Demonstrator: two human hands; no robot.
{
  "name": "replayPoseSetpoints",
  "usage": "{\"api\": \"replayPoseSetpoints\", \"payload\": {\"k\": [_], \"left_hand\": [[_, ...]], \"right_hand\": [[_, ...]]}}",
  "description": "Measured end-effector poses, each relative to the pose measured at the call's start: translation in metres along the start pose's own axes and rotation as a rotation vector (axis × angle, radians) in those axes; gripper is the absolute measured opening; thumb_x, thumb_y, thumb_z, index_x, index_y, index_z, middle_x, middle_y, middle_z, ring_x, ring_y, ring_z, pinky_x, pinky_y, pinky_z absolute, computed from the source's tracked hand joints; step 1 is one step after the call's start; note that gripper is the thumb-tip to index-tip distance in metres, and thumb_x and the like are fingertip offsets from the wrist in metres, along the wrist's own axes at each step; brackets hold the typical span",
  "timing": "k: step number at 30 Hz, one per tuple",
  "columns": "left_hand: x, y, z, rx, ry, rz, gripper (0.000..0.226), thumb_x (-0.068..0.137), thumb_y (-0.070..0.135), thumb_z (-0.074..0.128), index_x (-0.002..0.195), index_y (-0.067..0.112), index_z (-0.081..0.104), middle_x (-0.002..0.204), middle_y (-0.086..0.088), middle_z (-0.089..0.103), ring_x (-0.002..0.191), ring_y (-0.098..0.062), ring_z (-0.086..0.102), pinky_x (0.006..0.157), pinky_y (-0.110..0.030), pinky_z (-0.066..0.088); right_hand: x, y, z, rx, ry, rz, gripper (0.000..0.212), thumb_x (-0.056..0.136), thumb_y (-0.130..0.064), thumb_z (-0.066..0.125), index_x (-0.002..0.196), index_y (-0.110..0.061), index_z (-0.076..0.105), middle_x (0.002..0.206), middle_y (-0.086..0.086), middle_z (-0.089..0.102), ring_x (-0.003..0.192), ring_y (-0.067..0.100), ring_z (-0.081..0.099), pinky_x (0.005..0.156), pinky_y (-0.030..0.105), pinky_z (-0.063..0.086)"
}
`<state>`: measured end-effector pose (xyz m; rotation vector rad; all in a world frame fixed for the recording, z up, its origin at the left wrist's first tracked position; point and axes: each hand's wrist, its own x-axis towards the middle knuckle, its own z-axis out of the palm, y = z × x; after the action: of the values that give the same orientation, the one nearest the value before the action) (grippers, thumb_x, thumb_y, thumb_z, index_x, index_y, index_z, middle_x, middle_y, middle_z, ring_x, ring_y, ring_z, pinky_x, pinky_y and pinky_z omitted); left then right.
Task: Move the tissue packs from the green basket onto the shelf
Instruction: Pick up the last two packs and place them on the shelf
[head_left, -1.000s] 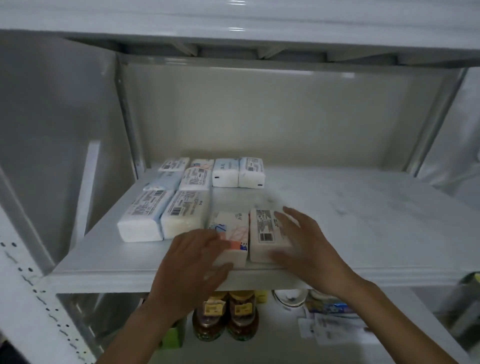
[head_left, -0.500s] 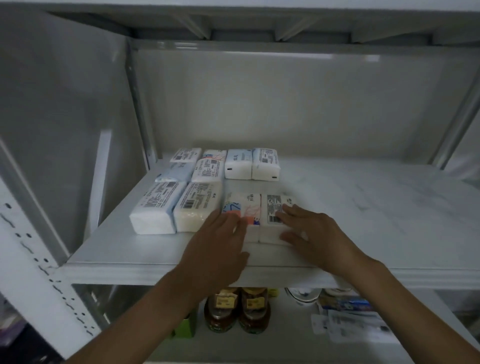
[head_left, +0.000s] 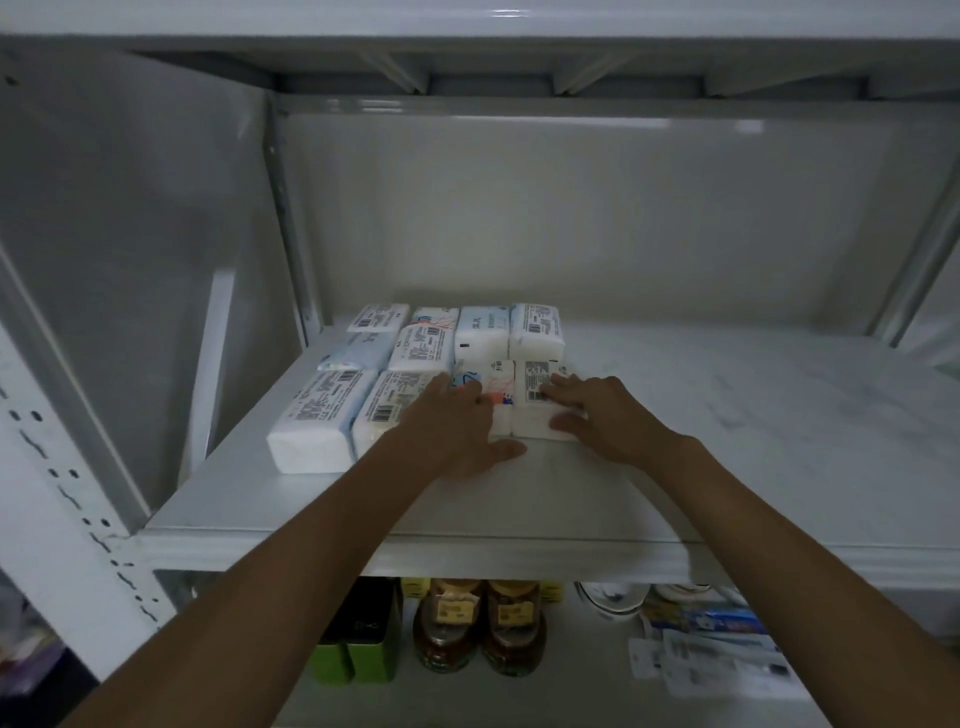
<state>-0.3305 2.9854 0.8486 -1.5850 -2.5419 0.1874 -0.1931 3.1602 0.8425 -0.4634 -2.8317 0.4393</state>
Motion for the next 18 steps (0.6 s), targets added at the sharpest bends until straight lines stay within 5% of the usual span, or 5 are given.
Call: {"api": "replayPoseSetpoints", "payload": {"k": [8, 14, 18], "left_hand": [[0.029, -0.007, 0.003, -0.096, -0.082, -0.055, 0.094, 0.092, 0.082, 0.035, 0.155, 0.013, 0.041, 0.158, -0.016, 0.038, 0.141, -0.038, 0.043, 0.115, -0.049, 0.037], [0.052, -0.012, 0.009, -0.032, -0.144, -0.079, 0.102, 0.086, 0.089, 0.032, 0.157, 0.017, 0.037, 0.166, -0.014, 0.031, 0.155, -0.030, 0.028, 0.126, -0.059, 0.006], [0.061, -0.019, 0.009, -0.079, -0.161, -0.087, 0.103, 0.084, 0.091, 0.031, 0.162, 0.023, 0.028, 0.171, -0.011, 0.023, 0.158, -0.031, 0.022, 0.126, -0.062, 0.000]], "right_hand": [[0.034, 0.013, -0.004, 0.060, -0.033, 0.084, 0.059, 0.089, -0.017, 0.080, 0.143, -0.009, 0.060, 0.151, 0.017, 0.057, 0.143, 0.029, 0.050, 0.115, 0.025, 0.034], [0.055, 0.016, -0.003, 0.023, -0.042, 0.116, 0.059, 0.088, -0.018, 0.081, 0.143, -0.011, 0.061, 0.146, 0.017, 0.061, 0.135, 0.034, 0.055, 0.111, 0.032, 0.041], [0.063, 0.013, -0.008, -0.059, -0.068, 0.086, 0.057, 0.088, -0.018, 0.080, 0.141, -0.010, 0.063, 0.140, 0.018, 0.064, 0.128, 0.035, 0.058, 0.107, 0.037, 0.047]]}}
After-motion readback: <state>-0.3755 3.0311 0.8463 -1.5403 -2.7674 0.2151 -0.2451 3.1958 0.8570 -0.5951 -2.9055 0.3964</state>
